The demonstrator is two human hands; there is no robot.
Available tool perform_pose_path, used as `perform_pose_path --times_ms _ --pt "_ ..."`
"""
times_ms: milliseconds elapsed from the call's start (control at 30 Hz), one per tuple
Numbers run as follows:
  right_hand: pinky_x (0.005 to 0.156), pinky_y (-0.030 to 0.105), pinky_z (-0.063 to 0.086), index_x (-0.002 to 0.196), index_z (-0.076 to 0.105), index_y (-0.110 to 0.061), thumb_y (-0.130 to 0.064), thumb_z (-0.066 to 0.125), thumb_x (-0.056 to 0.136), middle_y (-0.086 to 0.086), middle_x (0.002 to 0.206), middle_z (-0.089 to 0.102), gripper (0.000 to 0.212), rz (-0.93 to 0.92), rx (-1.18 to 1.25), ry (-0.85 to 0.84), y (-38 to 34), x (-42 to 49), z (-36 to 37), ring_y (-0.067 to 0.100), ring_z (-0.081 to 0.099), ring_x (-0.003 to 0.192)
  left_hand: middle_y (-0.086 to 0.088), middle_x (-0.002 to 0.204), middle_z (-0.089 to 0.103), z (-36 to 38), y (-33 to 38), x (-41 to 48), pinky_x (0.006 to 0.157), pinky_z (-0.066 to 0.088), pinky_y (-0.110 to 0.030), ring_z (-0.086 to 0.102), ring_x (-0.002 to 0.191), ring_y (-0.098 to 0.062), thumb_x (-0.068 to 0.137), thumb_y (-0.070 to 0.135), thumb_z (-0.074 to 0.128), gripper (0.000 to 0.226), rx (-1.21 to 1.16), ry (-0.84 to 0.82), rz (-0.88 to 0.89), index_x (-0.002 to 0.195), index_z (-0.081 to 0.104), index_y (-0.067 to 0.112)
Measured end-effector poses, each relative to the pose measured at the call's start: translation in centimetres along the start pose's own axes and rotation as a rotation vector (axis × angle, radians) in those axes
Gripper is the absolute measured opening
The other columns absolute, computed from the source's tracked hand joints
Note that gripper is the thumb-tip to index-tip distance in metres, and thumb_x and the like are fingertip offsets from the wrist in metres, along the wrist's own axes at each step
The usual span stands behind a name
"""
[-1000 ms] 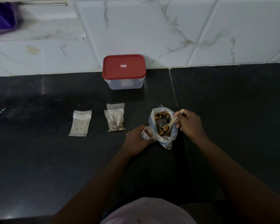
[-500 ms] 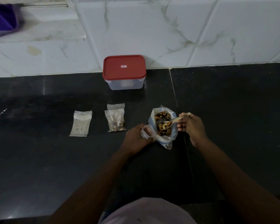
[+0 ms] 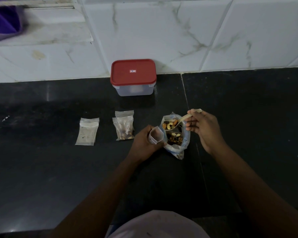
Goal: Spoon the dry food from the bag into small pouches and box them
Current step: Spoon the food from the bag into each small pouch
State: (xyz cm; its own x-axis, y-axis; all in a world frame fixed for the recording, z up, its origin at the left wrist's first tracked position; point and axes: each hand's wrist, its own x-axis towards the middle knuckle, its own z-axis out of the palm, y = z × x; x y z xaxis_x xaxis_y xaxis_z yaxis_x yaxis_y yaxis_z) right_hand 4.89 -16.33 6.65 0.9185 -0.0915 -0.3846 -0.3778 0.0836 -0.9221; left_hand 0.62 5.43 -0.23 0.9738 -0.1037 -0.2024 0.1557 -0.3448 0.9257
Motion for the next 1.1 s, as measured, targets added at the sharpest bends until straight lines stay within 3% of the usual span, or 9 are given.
perform_pose_path --times_ms 200,367,500,600,833,1000,1100 --pt "0.064 0.031 0.057 0.100 0.073 -0.010 -0.023 0.059 0.102 0.014 0.084 0.073 0.019 -0.092 -0.166 -0.043 0.5 -1.2 2.5 0.016 0.066 0.070 0.008 0.104 0.069 0.4 0.0 0.2 0.082 0.055 -0.023 0.067 0.097 -0.003 0.079 0.023 0.087 0.038 -0.012 -0.010 0.069 0.106 0.060 0.023" --pt "0.073 0.041 0.061 0.103 0.073 -0.015 -0.030 0.061 0.102 0.010 0.081 0.074 0.019 -0.146 -0.333 -0.054 1.7 -1.7 3.0 0.020 0.069 0.072 0.007 0.097 0.066 0.5 -0.2 0.3 0.079 0.055 -0.028 0.065 0.090 -0.009 0.082 0.026 0.085 0.034 -0.007 -0.007 0.134 0.103 0.059 0.020" --pt "0.070 0.031 0.059 0.104 0.072 -0.019 -0.030 0.061 0.102 0.000 0.081 0.073 0.016 -0.265 -0.474 -0.079 2.0 -2.2 3.3 0.010 0.071 0.075 0.006 0.089 0.062 0.5 -0.3 0.4 0.075 0.054 -0.031 0.061 0.082 -0.008 0.083 0.031 0.082 0.032 -0.013 -0.005 0.154 0.100 0.056 0.021" --pt "0.080 0.027 0.058 0.111 0.072 -0.022 -0.029 0.061 0.102 -0.008 0.094 0.073 0.016 -0.377 -0.622 -0.189 2.1 -2.7 3.4 0.001 0.070 0.088 0.008 0.090 0.063 0.6 -0.2 0.4 0.075 0.055 -0.036 0.063 0.082 -0.010 0.084 0.035 0.080 0.032 -0.050 -0.009 0.181 0.098 0.054 0.022" --pt "0.085 0.029 0.053 0.119 0.073 -0.029 -0.040 0.059 0.099 -0.012 0.108 0.071 0.027 -0.692 -0.869 -0.428 2.2 -3.6 2.8 0.002 0.063 0.101 0.018 0.087 0.060 0.3 -0.2 0.0 0.069 0.046 -0.021 0.059 0.078 -0.001 0.086 0.028 0.072 0.027 -0.077 -0.019 0.239 0.097 0.051 0.016" --pt "0.093 0.025 0.051 0.113 0.076 -0.015 -0.023 0.065 0.098 -0.005 0.111 0.072 0.020 -0.903 -0.767 -0.314 2.1 -4.2 1.7 0.008 0.065 0.107 0.004 0.091 0.059 0.4 -0.3 0.2 0.072 0.051 -0.037 0.059 0.082 -0.014 0.086 0.032 0.078 0.037 -0.132 0.009 0.217 0.101 0.052 0.011" --pt "0.086 0.027 0.054 0.110 0.074 -0.011 -0.022 0.061 0.100 -0.004 0.106 0.073 0.020 -0.806 -0.596 -0.164 1.8 -4.3 1.1 0.010 0.068 0.100 0.003 0.097 0.061 0.4 -0.7 0.2 0.079 0.054 -0.042 0.062 0.090 -0.019 0.086 0.024 0.082 0.036 -0.131 -0.006 0.174 0.105 0.053 0.015"
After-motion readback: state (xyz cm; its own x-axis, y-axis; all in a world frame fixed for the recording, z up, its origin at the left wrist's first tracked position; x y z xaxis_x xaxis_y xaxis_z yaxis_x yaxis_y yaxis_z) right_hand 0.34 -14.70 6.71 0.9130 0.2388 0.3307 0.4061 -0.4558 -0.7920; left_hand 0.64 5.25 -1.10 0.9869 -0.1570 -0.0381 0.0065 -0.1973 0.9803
